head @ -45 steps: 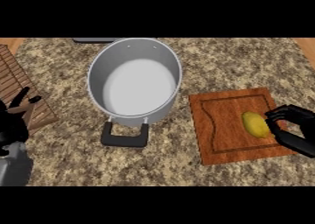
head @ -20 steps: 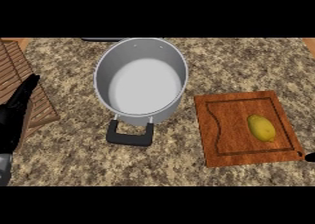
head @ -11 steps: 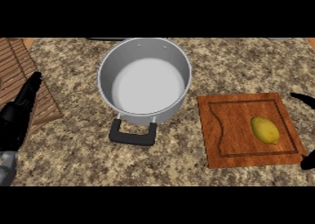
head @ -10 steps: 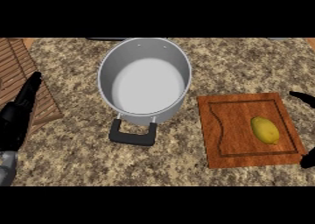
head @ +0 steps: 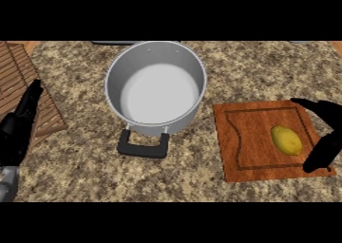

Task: Pick the lemon from the cutting board and place it in the pot

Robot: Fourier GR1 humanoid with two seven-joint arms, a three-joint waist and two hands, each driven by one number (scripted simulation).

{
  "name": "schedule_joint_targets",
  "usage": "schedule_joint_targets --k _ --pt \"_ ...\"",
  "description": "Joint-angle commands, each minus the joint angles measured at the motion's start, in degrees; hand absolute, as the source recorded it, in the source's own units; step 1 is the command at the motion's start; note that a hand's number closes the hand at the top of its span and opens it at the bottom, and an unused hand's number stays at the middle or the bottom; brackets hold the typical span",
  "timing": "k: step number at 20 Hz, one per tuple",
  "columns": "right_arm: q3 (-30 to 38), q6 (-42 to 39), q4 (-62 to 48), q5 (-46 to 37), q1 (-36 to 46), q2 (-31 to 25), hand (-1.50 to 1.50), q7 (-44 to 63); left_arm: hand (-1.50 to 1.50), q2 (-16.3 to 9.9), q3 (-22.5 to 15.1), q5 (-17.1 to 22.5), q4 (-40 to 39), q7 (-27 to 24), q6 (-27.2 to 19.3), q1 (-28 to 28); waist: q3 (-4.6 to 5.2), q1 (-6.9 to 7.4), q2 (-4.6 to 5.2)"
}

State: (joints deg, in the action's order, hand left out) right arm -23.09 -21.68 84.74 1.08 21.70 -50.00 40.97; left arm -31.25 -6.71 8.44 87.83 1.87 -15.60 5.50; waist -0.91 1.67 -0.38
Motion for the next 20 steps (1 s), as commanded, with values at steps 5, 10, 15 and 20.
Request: schedule_joint_targets --k 5,10,15,20 --pt "-2.9 -1.3 -6.3 -4.6 3.6 6.3 -1.5 1.6 0.0 0.3 0.1 1.1 -1.5 2.3 2.4 -6.3 0.89 0.11 0.59" --pt "-3.5 -1.8 -7.8 -5.7 3.9 8.9 -1.5 4.3 0.0 2.9 -1.4 -1.2 -1.6 3.3 0.4 -5.9 0.91 -0.65 0.52" --pt "-4.8 -1.2 -12.8 -9.7 4.2 11.6 -1.5 0.8 0.0 2.7 -0.6 -2.3 -0.3 3.9 0.3 -6.2 0.86 -0.62 0.57" --pt "-4.1 1.0 -14.3 -12.1 3.4 13.2 -1.5 -0.2 0.0 1.0 1.6 -0.9 1.4 5.5 2.6 -6.9 0.87 -0.9 0.4"
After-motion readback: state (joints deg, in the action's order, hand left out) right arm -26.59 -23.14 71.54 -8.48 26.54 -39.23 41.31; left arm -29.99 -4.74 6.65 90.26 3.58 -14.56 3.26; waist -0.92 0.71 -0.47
